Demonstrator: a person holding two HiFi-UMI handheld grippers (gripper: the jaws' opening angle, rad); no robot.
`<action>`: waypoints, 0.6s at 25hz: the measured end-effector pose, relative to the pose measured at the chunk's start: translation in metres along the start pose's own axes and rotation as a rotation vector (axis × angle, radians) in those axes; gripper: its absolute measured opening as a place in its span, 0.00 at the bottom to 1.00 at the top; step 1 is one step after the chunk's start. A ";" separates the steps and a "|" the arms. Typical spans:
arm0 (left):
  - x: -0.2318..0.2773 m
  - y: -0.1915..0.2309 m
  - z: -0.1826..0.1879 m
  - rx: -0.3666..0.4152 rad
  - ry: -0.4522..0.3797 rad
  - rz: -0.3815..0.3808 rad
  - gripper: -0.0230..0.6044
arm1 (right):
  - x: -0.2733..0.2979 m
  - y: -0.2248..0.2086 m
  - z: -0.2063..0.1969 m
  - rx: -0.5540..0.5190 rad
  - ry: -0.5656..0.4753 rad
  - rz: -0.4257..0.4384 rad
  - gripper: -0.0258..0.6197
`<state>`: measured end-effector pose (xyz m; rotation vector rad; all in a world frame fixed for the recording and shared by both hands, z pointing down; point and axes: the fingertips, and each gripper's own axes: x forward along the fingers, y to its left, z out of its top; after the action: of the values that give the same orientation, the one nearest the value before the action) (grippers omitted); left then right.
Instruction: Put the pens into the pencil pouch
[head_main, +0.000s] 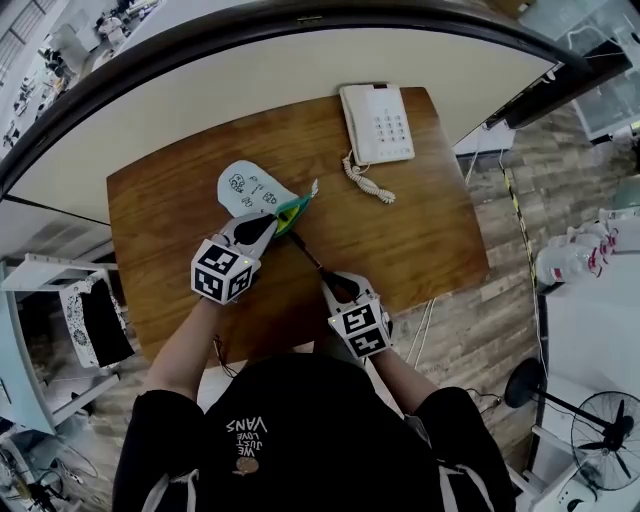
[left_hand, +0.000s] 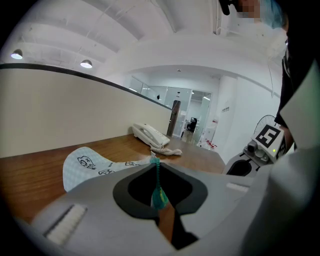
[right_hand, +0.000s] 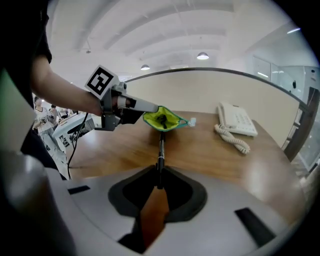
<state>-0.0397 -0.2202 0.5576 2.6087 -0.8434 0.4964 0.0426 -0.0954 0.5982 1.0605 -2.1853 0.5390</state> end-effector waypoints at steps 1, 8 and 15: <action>0.001 -0.002 0.000 -0.004 -0.004 -0.002 0.09 | -0.005 -0.002 0.000 0.004 -0.004 -0.005 0.14; 0.015 -0.028 0.002 -0.017 -0.024 -0.041 0.08 | -0.026 -0.021 0.013 0.009 -0.046 -0.015 0.14; 0.017 -0.060 0.006 -0.010 -0.053 -0.097 0.08 | -0.010 -0.022 0.028 -0.090 -0.025 0.053 0.14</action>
<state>0.0115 -0.1859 0.5462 2.6485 -0.7295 0.3970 0.0550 -0.1195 0.5730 0.9687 -2.2430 0.4485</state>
